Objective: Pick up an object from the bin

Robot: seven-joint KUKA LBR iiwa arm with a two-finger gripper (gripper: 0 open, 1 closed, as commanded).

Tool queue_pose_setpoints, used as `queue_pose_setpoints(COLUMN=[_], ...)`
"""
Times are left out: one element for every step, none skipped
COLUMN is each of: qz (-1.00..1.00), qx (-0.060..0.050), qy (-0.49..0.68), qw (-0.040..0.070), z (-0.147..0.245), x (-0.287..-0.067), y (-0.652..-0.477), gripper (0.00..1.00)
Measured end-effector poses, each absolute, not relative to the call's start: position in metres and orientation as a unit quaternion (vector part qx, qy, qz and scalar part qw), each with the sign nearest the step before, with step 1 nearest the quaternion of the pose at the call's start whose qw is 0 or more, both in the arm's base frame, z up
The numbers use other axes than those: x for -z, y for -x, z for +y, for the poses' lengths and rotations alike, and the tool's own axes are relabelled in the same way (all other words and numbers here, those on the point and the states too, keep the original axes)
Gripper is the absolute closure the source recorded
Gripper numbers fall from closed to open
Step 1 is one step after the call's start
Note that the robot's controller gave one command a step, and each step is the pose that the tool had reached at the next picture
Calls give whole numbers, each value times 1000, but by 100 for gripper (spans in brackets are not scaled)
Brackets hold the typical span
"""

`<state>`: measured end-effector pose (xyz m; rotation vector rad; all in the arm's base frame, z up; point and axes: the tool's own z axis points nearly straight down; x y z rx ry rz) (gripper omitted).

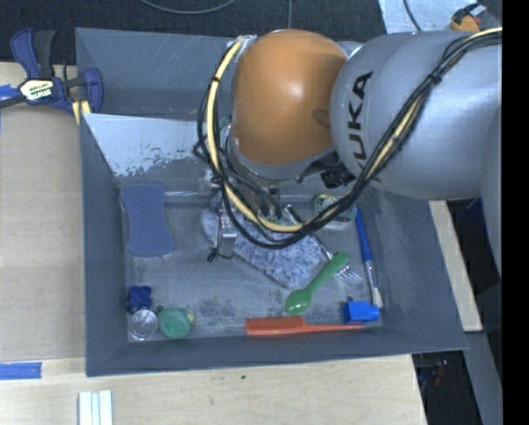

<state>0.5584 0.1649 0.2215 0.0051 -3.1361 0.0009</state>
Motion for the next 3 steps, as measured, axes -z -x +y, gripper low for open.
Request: queue_pose_setpoints(qz=[-1000,-996,-999], qx=[1,1,1], qy=[0,84,-47], qw=[-1,-3,-4], z=[164,131,114], x=[-226,-112,-71], y=[-560,-604,-614], gripper=[0,0,0])
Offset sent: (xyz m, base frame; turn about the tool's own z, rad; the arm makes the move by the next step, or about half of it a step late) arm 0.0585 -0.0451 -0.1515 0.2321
